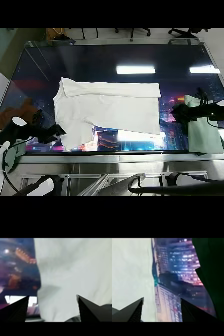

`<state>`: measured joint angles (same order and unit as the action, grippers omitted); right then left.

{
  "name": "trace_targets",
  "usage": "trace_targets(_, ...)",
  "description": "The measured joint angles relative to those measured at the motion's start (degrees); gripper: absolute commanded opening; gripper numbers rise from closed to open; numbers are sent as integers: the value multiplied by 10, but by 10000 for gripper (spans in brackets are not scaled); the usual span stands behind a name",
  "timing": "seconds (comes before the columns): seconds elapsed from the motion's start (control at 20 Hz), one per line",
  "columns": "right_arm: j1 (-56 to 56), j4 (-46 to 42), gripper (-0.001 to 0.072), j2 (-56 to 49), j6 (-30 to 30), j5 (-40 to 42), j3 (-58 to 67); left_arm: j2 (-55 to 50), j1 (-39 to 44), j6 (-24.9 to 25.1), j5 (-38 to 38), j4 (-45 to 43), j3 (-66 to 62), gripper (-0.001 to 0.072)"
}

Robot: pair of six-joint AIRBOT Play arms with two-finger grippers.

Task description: Fold the shirts.

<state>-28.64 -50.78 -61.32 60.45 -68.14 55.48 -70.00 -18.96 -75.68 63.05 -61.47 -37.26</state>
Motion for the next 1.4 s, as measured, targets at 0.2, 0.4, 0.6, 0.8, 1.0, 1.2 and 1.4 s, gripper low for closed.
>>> trace_targets(0.2,-1,0,525,0,0,6,-39,10,-1,67,-98,125,35,211)
trace_targets(0.4,8,1,524,-9,0,4,-66,12,-3,123,-104,202,43,11)
trace_targets(0.6,37,11,518,-26,0,-2,-84,13,-6,143,-72,224,46,11)
trace_targets(0.8,83,25,279,-53,0,-2,-94,13,-7,149,-43,232,46,11)
trace_targets(1.0,122,43,23,-64,-11,12,-98,22,-7,148,-17,230,46,9)
trace_targets(1.2,119,25,22,-32,14,23,-99,91,-7,85,19,154,46,9)
trace_targets(1.4,99,-73,22,24,111,-1,-99,191,-6,3,106,38,46,9)
